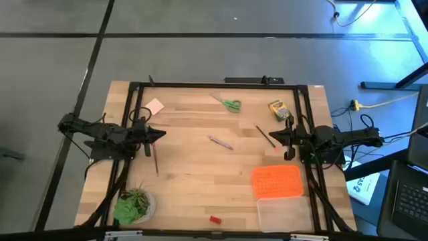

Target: Pack school essentials

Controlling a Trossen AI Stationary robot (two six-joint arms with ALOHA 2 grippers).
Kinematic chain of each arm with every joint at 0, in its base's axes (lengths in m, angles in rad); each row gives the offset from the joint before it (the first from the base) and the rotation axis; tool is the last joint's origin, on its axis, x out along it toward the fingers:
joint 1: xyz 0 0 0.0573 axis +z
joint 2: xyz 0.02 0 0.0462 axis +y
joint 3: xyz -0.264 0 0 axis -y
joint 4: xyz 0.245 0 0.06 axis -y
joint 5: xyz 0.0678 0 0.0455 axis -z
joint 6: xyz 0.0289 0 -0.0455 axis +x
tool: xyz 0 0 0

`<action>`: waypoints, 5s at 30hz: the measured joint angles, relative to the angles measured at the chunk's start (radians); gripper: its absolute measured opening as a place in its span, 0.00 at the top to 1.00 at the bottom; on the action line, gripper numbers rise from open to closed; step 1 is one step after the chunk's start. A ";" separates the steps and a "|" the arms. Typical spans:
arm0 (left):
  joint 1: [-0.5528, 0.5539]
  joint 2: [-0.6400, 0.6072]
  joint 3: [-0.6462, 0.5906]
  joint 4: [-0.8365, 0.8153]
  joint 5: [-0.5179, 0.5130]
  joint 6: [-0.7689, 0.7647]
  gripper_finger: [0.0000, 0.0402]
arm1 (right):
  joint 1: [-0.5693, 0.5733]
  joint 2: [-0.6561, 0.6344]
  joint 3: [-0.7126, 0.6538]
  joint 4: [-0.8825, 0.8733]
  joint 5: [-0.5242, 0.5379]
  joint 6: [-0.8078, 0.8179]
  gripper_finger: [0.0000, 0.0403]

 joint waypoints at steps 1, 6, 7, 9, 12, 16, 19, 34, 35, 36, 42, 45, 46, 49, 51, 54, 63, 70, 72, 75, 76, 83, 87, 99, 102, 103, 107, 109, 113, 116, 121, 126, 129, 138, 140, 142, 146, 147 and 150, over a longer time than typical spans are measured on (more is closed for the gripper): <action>0.000 0.000 0.000 0.000 0.000 0.000 0.99 | 0.000 0.000 0.000 0.000 0.000 0.000 0.99; 0.000 0.000 0.000 0.000 0.000 0.000 1.00 | 0.000 0.000 0.000 -0.001 0.000 0.000 0.99; 0.000 0.000 0.000 0.000 0.000 0.000 1.00 | 0.000 0.000 0.000 -0.001 0.000 0.000 0.99; 0.000 0.000 0.000 0.000 0.000 0.000 0.99 | 0.000 0.000 0.000 -0.001 0.000 0.000 0.98; 0.000 0.000 0.000 0.000 0.000 0.000 0.97 | 0.000 0.000 0.000 -0.001 0.000 0.003 0.98; 0.000 0.000 0.000 0.000 0.000 0.002 0.96 | 0.000 0.000 0.000 -0.001 0.003 0.003 0.99; 0.000 0.000 0.000 0.000 0.000 0.002 0.97 | 0.000 0.000 0.003 -0.008 0.030 0.008 0.99; 0.000 0.000 0.026 0.035 0.015 0.151 0.99 | 0.000 0.200 0.353 -0.355 0.133 0.095 0.99; 0.000 0.000 0.042 0.053 0.015 0.194 0.98 | 0.000 0.237 0.384 -0.384 0.138 0.110 0.99; 0.000 0.000 0.061 0.057 0.014 0.228 0.98 | 0.000 0.278 0.417 -0.413 0.150 0.129 0.99; 0.000 0.037 0.198 0.053 -0.002 0.337 0.96 | 0.000 0.502 0.629 -0.630 0.187 0.269 0.99; 0.001 0.084 0.261 0.052 -0.011 0.362 0.96 | 0.000 0.601 0.733 -0.753 0.195 0.382 0.99; 0.000 0.105 0.282 0.049 -0.020 0.374 0.97 | 0.000 0.632 0.768 -0.797 0.188 0.417 0.99; 0.000 0.185 0.359 0.038 -0.068 0.393 0.98 | 0.000 0.720 0.869 -0.922 0.151 0.522 0.99; 0.000 0.250 0.420 -0.010 -0.107 0.392 0.99 | 0.000 0.774 0.934 -0.995 0.147 0.594 0.99; 0.001 0.355 0.514 -0.090 -0.133 0.384 1.00 | 0.000 0.844 1.030 -1.110 0.117 0.684 0.99; 0.092 0.641 0.723 -0.299 -0.089 0.240 0.97 | -0.018 0.970 1.195 -1.389 -0.068 0.935 0.99; 0.228 0.767 0.777 -0.350 0.073 0.179 0.97 | -0.089 0.972 1.195 -1.399 -0.172 0.947 0.94; 0.260 0.786 0.778 -0.351 0.119 0.179 0.97 | -0.108 0.972 1.195 -1.401 -0.175 0.946 0.91; 0.296 0.803 0.778 -0.353 0.174 0.179 0.98 | -0.135 0.972 1.195 -1.401 -0.194 0.925 0.83; 0.304 0.805 0.778 -0.353 0.190 0.179 0.99 | -0.143 0.972 1.195 -1.401 -0.204 0.913 0.81; 0.337 0.808 0.778 -0.352 0.239 0.182 1.00 | -0.189 1.009 1.195 -1.401 -0.210 0.923 0.61; 0.343 0.808 0.778 -0.352 0.241 0.182 0.98 | -0.215 1.059 1.195 -1.400 -0.210 0.925 0.54; 0.343 0.808 0.778 -0.328 0.276 0.261 0.98 | -0.300 1.163 1.034 -1.363 -0.431 0.975 0.56; 0.343 0.808 0.778 -0.313 0.290 0.262 0.99 | -0.300 1.169 0.963 -1.299 -0.435 0.977 0.57; 0.343 0.808 0.778 -0.302 0.296 0.262 1.00 | -0.300 1.169 0.938 -1.277 -0.431 0.974 0.57; 0.343 0.808 0.778 -0.267 0.320 0.262 1.00 | -0.306 1.168 0.840 -1.200 -0.429 0.972 0.57; 0.343 0.811 0.778 -0.250 0.320 0.262 0.99 | -0.307 1.168 0.792 -1.153 -0.427 0.961 0.57; 0.343 0.821 0.777 -0.227 0.320 0.262 0.97 | -0.307 1.168 0.700 -1.049 -0.429 0.946 0.57; 0.343 0.832 0.777 -0.212 0.323 0.262 0.97 | -0.307 1.168 0.651 -1.022 -0.428 0.950 0.57; 0.342 0.850 0.777 -0.186 0.323 0.262 0.98 | -0.307 1.168 0.595 -0.973 -0.420 0.944 0.57; 0.343 0.863 0.777 -0.176 0.323 0.262 0.99 | -0.307 1.168 0.546 -0.934 -0.419 0.944 0.57; 0.343 0.863 0.777 -0.177 0.323 0.262 1.00 | -0.307 1.168 0.514 -0.881 -0.419 0.946 0.57; 0.343 0.864 0.777 -0.171 0.323 0.262 0.97 | -0.307 1.177 0.449 -0.774 -0.418 0.946 0.57; 0.343 0.864 0.777 -0.168 0.323 0.262 0.97 | -0.307 1.189 0.449 -0.772 -0.418 0.945 0.57; 0.343 0.864 0.777 -0.163 0.323 0.262 0.97 | -0.307 1.201 0.449 -0.769 -0.410 0.942 0.57; 0.343 0.864 0.777 -0.148 0.323 0.262 0.98 | -0.306 1.220 0.450 -0.769 -0.401 0.942 0.59; 0.343 0.864 0.777 -0.146 0.323 0.262 0.98 | -0.306 1.225 0.450 -0.772 -0.400 0.944 0.60; 0.343 0.864 0.777 -0.147 0.323 0.262 0.99 | -0.306 1.232 0.451 -0.776 -0.396 0.956 0.66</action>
